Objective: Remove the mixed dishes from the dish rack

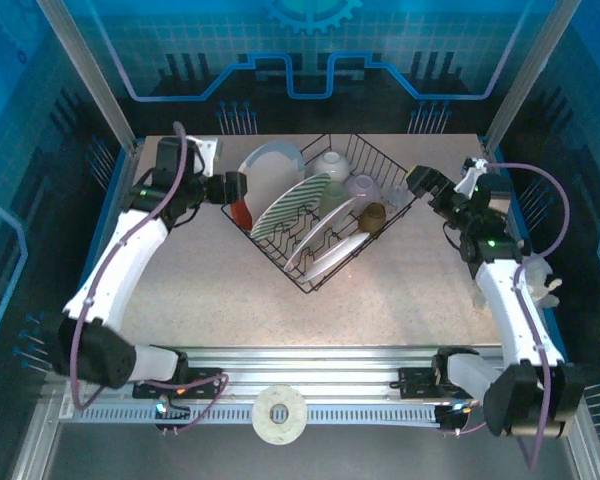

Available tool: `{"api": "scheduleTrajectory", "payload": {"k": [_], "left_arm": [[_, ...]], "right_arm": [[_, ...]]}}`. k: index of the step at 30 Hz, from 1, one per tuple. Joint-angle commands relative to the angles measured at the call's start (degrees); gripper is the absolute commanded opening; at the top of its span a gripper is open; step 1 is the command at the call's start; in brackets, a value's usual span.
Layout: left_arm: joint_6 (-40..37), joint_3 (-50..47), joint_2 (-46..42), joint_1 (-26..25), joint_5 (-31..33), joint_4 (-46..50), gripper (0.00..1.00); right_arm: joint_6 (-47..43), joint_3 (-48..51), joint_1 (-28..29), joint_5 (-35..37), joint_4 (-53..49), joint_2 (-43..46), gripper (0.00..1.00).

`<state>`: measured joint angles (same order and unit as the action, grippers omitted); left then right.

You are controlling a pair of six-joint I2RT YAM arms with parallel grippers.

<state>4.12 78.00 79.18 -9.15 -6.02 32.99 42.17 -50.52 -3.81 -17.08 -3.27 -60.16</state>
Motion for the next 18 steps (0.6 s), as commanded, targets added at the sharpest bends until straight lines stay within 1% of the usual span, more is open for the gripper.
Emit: {"api": "scheduleTrajectory", "payload": {"k": [1,4,12,18], "left_arm": [[-7.0,4.6,5.1,0.8,-1.6,-1.7,0.70],[-7.6,8.0,9.1,0.9,-1.6,-0.5,0.62],[-7.3,12.4,15.6,0.9,1.8,1.0,0.51],[-6.0,13.1,17.5,0.8,-0.3,0.5,0.42]], "right_arm": [[-2.6,2.5,0.2,-2.0,-4.6,5.0,1.00],[-3.4,3.5,0.3,-3.4,-6.9,9.4,1.00],[-4.2,4.7,0.4,-6.8,-11.4,16.4,1.00],[-3.5,5.7,0.4,-8.5,-12.1,19.4,1.00]]}}
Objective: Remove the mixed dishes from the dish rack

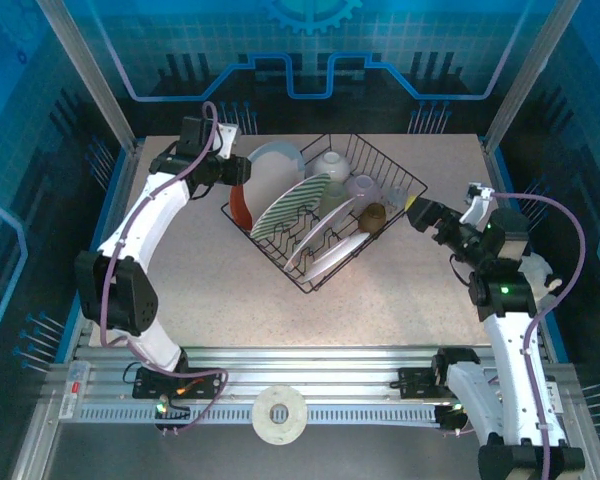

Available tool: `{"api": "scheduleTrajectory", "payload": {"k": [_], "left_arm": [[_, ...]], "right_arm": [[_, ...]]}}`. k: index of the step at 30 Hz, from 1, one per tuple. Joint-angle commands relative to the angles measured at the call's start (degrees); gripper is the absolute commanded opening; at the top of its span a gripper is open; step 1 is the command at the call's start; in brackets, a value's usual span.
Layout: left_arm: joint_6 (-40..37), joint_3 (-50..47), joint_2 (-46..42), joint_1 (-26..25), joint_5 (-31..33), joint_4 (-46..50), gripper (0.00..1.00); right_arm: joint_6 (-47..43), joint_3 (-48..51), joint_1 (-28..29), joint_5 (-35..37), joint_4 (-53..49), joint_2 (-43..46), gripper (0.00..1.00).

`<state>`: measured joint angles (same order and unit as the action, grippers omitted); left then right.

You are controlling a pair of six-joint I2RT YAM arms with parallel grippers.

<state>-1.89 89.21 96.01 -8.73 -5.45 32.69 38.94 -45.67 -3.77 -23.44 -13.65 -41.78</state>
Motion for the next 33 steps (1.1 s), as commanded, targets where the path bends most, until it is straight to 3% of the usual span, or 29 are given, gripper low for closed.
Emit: {"api": "scheduleTrajectory", "payload": {"k": [1,12,19,33], "left_arm": [[0.1,1.8,0.8,0.4,-1.0,0.8,0.40],[1.9,0.5,1.9,0.3,-2.9,-1.4,0.23],[3.0,-0.6,0.4,0.0,-1.6,-1.5,0.01],[5.1,-5.2,-11.0,-0.2,1.7,-3.2,0.00]], "right_arm": [[-0.1,0.9,0.4,-2.3,-1.7,1.3,1.00],[1.4,1.1,0.5,-4.0,-1.6,2.7,1.00],[2.2,1.1,0.6,-4.5,-1.1,3.7,1.00],[2.8,0.5,1.5,-4.6,0.4,3.4,1.00]]}}
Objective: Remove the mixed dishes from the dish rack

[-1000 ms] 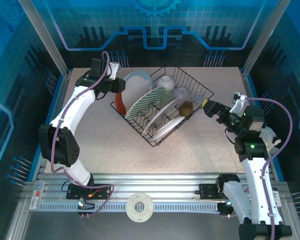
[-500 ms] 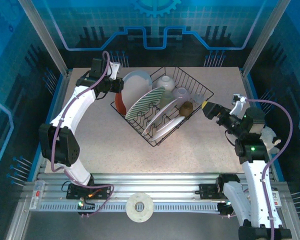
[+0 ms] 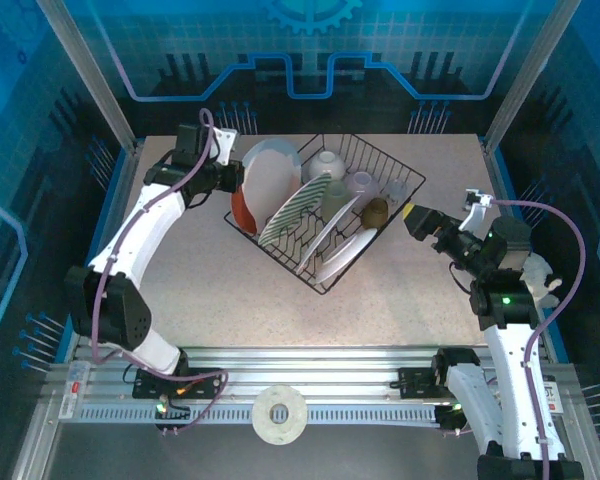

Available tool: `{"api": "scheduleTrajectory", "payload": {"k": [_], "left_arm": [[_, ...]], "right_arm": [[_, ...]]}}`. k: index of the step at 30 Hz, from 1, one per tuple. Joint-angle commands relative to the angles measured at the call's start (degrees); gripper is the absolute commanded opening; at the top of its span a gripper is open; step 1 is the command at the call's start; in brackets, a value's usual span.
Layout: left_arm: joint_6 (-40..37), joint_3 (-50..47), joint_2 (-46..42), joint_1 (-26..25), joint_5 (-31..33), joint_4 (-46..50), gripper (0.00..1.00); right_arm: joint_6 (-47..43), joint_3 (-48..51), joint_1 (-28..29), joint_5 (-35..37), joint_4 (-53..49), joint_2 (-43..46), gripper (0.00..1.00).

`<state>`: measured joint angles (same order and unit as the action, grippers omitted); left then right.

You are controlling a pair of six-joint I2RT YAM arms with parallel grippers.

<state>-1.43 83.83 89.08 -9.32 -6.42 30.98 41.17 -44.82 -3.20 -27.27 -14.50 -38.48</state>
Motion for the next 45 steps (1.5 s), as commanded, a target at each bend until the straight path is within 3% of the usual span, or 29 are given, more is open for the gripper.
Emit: {"api": "scheduleTrajectory", "payload": {"k": [1,30,38,45], "left_arm": [[4.6,0.4,-4.3,0.4,2.9,-1.3,0.00],[5.9,6.0,-14.7,0.3,9.1,1.3,0.00],[10.5,11.5,-18.6,0.4,13.6,5.3,0.00],[16.8,16.6,-20.7,0.6,9.6,8.7,0.00]], "right_arm": [[0.7,-0.2,1.1,-0.7,1.5,0.0,1.00],[-1.6,-3.3,3.7,1.7,1.5,-3.2,1.00],[-3.5,-5.2,5.0,1.6,0.7,-4.8,1.00],[-4.3,-8.7,5.9,-1.6,2.9,-6.1,1.00]]}}
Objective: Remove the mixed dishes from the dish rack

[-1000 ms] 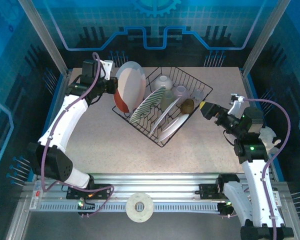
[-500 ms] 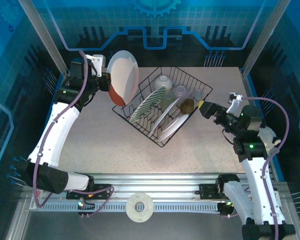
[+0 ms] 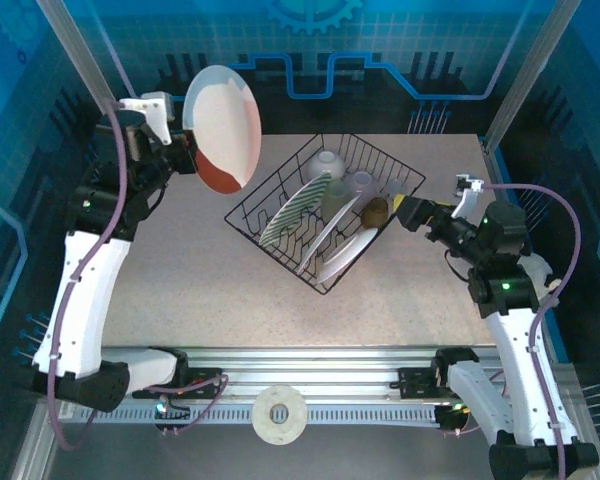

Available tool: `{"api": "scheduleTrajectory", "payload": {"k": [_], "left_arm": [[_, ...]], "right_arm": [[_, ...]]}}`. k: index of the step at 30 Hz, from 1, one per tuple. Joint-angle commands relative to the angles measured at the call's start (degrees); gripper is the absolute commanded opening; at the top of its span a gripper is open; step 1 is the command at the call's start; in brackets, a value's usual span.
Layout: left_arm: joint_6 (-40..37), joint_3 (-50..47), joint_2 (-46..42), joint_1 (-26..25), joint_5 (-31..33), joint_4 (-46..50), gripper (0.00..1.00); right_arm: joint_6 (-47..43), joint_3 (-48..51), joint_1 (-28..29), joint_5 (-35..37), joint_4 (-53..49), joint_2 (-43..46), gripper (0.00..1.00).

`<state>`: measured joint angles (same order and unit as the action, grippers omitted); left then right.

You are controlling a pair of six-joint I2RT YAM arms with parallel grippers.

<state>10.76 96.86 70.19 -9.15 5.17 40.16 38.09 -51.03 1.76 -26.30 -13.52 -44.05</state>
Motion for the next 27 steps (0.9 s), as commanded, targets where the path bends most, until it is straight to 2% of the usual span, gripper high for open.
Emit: {"api": "scheduleTrajectory", "payload": {"k": [1,10,15,20,25,27], "left_arm": [[5.6,4.3,-1.9,0.5,-3.5,-0.2,0.00],[19.5,11.4,0.4,1.8,-24.6,-1.3,0.00],[29.8,10.8,2.7,4.4,-37.7,-7.0,0.00],[38.1,5.5,2.8,5.6,-45.1,-16.8,0.00],[41.8,1.4,3.2,5.7,-47.8,-21.6,0.00],[43.2,-0.2,3.2,5.7,-48.9,-24.1,0.00]], "right_arm": [[-1.0,-2.9,1.1,-3.6,2.6,-0.9,1.00],[4.3,-4.3,1.5,-12.3,13.2,-5.0,1.00],[12.0,-4.2,1.2,-18.3,24.7,-7.9,1.00],[20.0,-4.4,1.2,-21.0,36.9,-10.9,1.00],[26.0,-6.5,3.8,-21.3,45.1,-15.0,1.00],[25.9,-8.3,6.0,-20.6,45.3,-16.6,1.00]]}}
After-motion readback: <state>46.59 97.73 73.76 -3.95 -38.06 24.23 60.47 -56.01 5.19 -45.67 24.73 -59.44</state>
